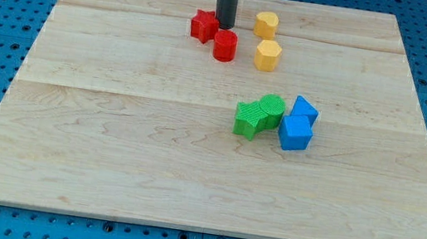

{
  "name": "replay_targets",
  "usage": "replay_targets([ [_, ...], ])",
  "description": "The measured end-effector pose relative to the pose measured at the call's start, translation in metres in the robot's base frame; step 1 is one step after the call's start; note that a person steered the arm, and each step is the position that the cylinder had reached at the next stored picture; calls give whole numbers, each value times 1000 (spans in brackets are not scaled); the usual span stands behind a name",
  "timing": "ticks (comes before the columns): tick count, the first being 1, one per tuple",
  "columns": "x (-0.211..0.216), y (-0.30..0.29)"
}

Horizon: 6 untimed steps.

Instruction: Push the red circle to the center

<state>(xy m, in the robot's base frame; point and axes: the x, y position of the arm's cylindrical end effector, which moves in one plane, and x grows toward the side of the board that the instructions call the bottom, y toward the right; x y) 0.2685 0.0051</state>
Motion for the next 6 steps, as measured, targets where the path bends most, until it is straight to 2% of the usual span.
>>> replay_targets([
  [1,-3,54],
  [2,1,42],
  [3,24,-10],
  [4,78,-8],
  [5,100,-16],
  [6,100,-61],
])
